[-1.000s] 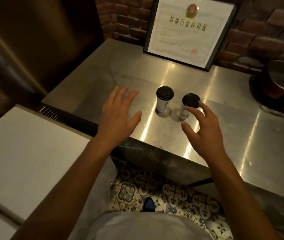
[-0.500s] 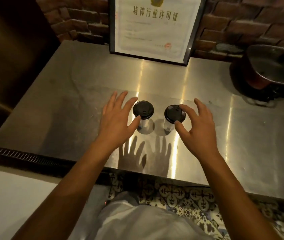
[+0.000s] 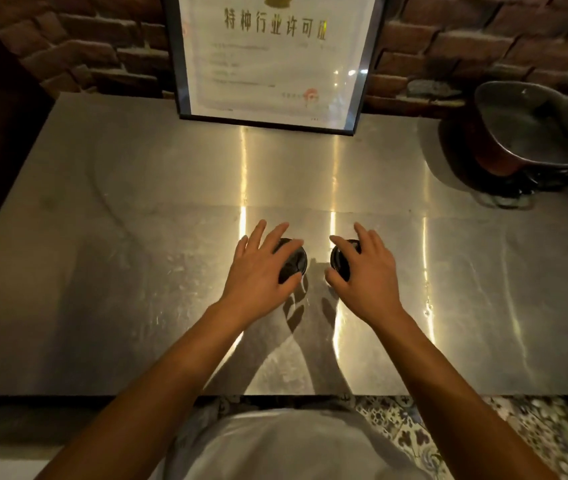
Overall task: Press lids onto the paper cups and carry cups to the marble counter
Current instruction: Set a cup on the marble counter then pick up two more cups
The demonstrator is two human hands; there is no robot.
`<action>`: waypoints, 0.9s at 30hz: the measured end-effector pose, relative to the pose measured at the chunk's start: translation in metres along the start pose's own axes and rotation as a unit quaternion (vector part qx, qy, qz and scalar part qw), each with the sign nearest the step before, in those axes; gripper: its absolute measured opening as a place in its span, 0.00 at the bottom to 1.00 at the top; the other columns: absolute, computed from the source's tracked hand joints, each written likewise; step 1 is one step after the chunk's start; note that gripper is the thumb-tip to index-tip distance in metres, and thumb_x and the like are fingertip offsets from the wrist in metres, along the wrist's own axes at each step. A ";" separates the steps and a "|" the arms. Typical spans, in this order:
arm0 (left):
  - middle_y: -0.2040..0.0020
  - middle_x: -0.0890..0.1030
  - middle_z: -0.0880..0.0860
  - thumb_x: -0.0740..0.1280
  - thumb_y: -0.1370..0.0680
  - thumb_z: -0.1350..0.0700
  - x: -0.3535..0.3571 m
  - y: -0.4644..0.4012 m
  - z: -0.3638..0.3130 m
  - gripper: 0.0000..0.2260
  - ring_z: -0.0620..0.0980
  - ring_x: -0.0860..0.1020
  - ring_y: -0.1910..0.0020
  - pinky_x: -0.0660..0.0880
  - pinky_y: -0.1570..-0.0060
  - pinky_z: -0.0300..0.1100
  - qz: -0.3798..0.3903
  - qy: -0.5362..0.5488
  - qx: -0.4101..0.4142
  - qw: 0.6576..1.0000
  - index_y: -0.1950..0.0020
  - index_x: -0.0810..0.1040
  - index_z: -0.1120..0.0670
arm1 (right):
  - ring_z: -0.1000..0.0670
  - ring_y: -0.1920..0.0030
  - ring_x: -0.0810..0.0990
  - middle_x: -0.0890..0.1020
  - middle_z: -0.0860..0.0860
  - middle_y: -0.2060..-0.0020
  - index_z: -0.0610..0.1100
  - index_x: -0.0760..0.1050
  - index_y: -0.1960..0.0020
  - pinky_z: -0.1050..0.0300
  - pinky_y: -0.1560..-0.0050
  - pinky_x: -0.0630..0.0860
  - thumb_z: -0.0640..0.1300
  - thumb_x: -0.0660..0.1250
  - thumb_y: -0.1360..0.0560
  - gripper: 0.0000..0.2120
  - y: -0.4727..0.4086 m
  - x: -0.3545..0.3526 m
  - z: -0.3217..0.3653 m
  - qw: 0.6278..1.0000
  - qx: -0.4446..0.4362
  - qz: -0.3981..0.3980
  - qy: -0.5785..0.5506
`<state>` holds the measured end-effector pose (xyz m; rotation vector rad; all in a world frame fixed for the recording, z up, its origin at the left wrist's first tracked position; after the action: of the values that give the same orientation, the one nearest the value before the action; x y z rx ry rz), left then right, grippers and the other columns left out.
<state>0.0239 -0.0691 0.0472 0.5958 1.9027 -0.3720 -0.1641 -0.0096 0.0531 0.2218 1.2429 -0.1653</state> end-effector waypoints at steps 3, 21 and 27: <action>0.18 0.54 0.48 0.62 0.21 0.38 0.024 -0.013 0.004 0.28 0.58 0.49 0.19 0.51 0.23 0.61 0.056 -0.019 -0.001 0.998 0.22 0.61 0.40 | 0.36 0.20 0.56 0.62 0.44 0.20 0.56 0.69 0.25 0.32 0.24 0.59 0.62 0.62 0.25 0.29 -0.005 0.023 -0.003 0.999 0.003 0.032 0.040; 0.25 0.65 0.51 0.73 0.27 0.47 0.037 -0.018 -0.018 0.33 0.58 0.68 0.33 0.77 0.40 0.53 0.010 -0.019 -0.172 0.985 0.25 0.64 0.39 | 0.39 0.26 0.66 0.69 0.47 0.25 0.56 0.69 0.26 0.39 0.35 0.74 0.55 0.73 0.27 0.31 -0.048 0.020 -0.038 0.990 -0.115 0.074 0.035; 0.27 0.66 0.50 0.72 0.27 0.42 0.011 0.056 -0.030 0.32 0.57 0.68 0.33 0.74 0.36 0.54 -0.087 0.031 -0.287 0.953 0.25 0.64 0.38 | 0.42 0.27 0.68 0.71 0.48 0.25 0.55 0.68 0.25 0.43 0.39 0.77 0.54 0.75 0.28 0.34 -0.047 -0.011 -0.028 0.977 -0.200 0.074 -0.015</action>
<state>0.0289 -0.0053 0.0498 0.0521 2.0046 0.1008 -0.2046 -0.0478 0.0519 -0.0372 1.1972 0.2103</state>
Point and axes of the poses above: each hand's wrist, its own y-axis away from the middle knuckle, its own x-axis out of the palm, z = x × y, the point moved 5 cm from there along -y, towards the middle knuckle
